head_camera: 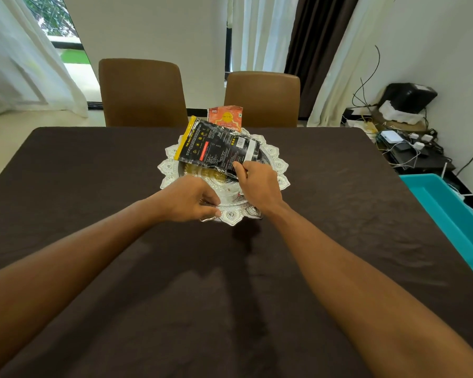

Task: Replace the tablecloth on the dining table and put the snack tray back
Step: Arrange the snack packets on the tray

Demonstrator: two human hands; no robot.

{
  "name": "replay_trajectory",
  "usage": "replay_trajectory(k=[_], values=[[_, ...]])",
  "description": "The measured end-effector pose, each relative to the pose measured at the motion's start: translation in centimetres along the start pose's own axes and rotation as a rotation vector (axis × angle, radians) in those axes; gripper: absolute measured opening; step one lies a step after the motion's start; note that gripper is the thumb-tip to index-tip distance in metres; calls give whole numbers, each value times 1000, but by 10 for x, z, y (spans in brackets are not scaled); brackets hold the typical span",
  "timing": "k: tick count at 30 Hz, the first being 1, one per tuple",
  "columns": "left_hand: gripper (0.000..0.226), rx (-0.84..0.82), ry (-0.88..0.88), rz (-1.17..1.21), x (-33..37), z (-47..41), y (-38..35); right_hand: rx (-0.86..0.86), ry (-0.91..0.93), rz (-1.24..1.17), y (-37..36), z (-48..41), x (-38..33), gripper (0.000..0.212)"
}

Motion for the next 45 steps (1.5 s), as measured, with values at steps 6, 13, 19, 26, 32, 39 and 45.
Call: replay_trajectory(k=[6,13,19,26,32,39,45], values=[[15,101,81,178,-4,-4,2,22,-34,-89,1,1,-2,57],[11,462,101,380,17,-8,3,-49,-289,-613,-3,9,-15,56],[19,722,87,515,54,-28,10,-234,-786,-1591,-15,4,-23,29],[23,719,49,406,56,-36,8,-345,-834,-1875,-10,-5,-13,31],[24,831,128,607,44,-34,13,-316,-879,-1804,-5,-4,-11,46],[61,170,170,81,9,-34,-18,-80,-627,-974,7,-1,7,47],[73,-22,-16,-218,10,-28,-27,76,-275,-365,9,1,13,57]])
Point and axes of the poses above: each hand's wrist, its own z-axis away from the middle knuckle, its own y-axis out of the back of the hand, x = y × z, the point moved 3 cm from there along -z, towards the middle knuckle, and after that the axes turned 5 degrees about -x, right-handed, at the moved point
